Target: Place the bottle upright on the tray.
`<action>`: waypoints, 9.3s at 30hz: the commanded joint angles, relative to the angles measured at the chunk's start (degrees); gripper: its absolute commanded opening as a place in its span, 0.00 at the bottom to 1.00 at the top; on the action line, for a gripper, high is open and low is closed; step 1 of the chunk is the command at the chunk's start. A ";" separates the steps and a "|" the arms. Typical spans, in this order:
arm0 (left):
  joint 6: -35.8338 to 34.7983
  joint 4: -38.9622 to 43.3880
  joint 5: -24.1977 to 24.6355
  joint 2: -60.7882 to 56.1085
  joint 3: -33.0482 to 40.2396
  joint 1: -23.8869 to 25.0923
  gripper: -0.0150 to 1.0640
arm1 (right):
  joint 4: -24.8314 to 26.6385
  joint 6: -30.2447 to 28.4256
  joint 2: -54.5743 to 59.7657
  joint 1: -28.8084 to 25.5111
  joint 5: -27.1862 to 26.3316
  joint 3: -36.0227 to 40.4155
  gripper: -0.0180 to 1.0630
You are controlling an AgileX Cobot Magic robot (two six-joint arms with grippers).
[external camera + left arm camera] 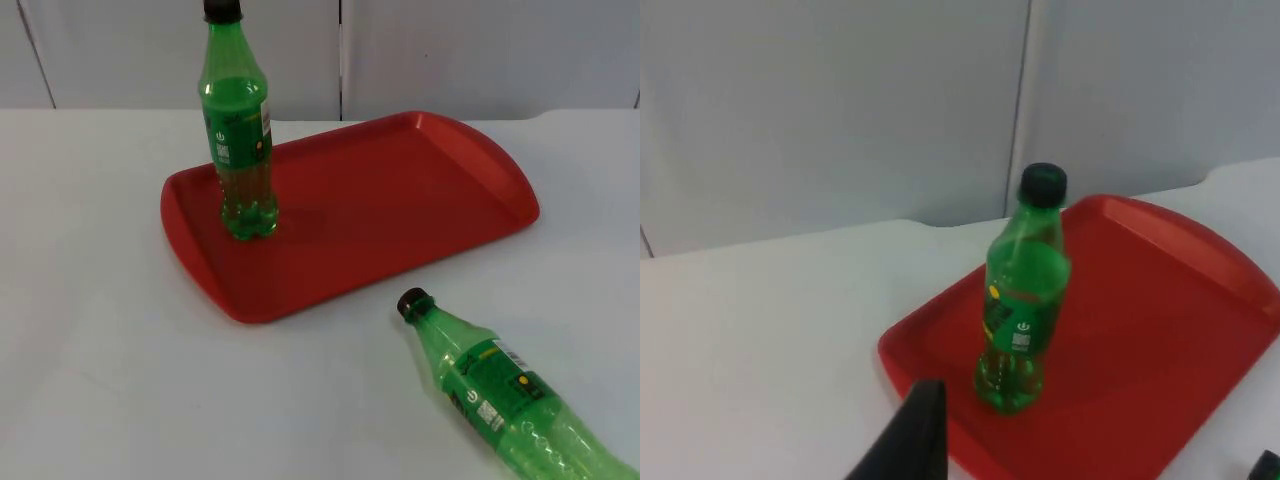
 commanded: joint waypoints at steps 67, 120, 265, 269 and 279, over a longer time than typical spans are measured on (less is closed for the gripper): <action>5.21 -2.09 37.91 -42.11 8.32 -0.34 0.99 | 0.20 -0.05 -0.18 -0.35 -0.32 0.04 0.96; 5.67 0.11 35.90 -42.11 13.33 -0.34 0.99 | 0.20 -0.05 -0.18 -0.35 -0.21 0.04 0.96; 5.67 0.11 35.90 -42.11 13.33 -0.34 0.99 | 8.44 -5.61 91.80 25.41 -14.88 -27.50 0.96; 5.67 0.11 35.90 -42.11 13.33 -0.34 0.99 | 6.22 -2.12 95.22 28.32 -16.38 -28.90 0.95; 5.67 0.11 35.90 -42.11 13.33 -0.34 0.99 | 2.58 4.97 99.34 32.52 -16.94 -32.69 0.95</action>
